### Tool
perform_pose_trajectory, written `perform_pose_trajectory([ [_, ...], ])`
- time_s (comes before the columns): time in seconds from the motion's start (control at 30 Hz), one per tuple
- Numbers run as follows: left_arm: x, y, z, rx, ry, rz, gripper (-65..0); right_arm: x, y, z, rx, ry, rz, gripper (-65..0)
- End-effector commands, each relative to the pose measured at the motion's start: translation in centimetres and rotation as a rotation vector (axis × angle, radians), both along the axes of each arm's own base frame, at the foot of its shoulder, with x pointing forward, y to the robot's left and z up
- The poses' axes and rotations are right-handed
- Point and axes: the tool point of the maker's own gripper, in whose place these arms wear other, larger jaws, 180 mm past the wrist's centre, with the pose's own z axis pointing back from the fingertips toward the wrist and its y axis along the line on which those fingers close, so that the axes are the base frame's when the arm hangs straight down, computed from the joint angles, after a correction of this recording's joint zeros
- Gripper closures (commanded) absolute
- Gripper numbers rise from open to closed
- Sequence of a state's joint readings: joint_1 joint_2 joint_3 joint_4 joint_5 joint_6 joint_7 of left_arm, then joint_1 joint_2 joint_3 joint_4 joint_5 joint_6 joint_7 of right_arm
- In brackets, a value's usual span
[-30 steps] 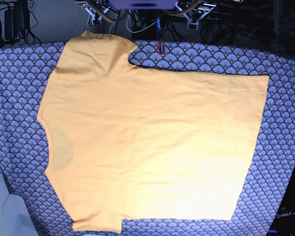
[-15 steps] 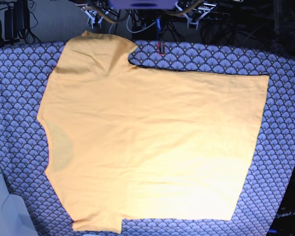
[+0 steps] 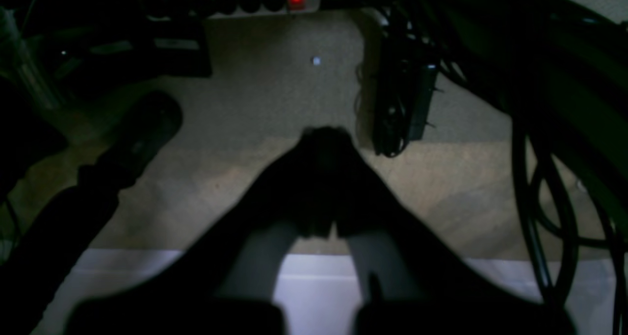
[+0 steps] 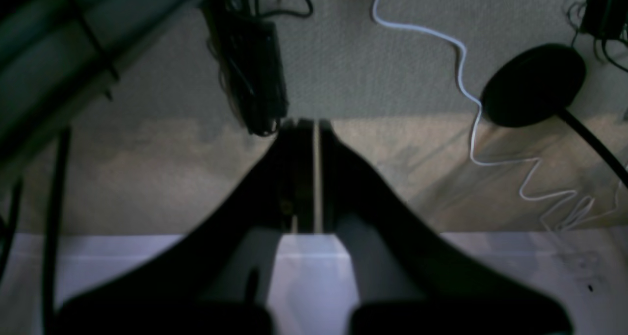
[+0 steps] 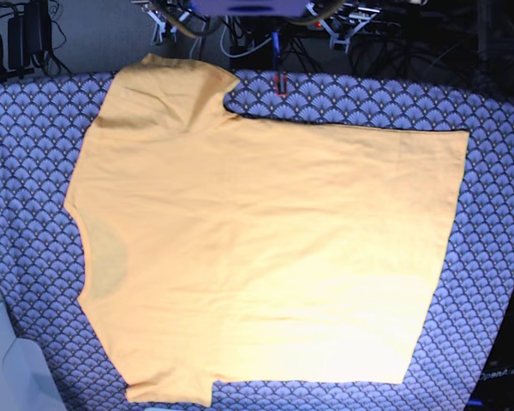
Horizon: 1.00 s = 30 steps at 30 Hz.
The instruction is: Fold the T-shirt properly
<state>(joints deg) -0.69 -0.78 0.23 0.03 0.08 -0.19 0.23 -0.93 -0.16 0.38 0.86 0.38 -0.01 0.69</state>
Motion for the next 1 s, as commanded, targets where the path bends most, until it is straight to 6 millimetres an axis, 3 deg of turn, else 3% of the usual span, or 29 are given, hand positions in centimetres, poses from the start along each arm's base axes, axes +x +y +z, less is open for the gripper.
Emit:
perform_pose_trajectory([
  [0.0, 0.5, 0.1, 0.0, 0.003, -0.006, 0.002, 0.0, 0.6, 0.2, 0.0, 0.007, -0.033, -0.002, 0.0],
  [0.1, 0.0, 0.1, 0.0, 0.0, -0.004, 0.001, 0.0, 0.0, 0.0, 0.1, 0.001, -0.101, -0.002, 0.0],
  [0.3, -4.9, -0.2, 0.6, -0.012, -0.131, -0.005, 0.0, -2.3, -1.8, 1.7, -0.04, -0.333, 0.018, 0.0],
  [0.57, -11.1, -0.1, 3.1, -0.018, -0.272, -0.001, 0.0, -6.8, -3.7, 4.0, -0.071, -0.424, 0.043, 0.0],
  [0.7, -13.8, 1.2, 5.6, 0.002, -0.383, -0.011, 0.0, -9.0, -4.5, 5.6, -0.083, -0.479, 0.058, 0.0],
  [0.8, -14.8, 2.6, 7.9, 0.017, -0.491, -0.032, 0.0, -10.0, -4.7, 7.0, -0.076, -0.536, 0.089, 0.0],
  [0.97, -16.6, 4.8, 10.2, 0.082, -0.554, 0.022, 0.0, -11.3, -4.6, 9.5, -0.067, -0.642, 0.112, 0.0],
])
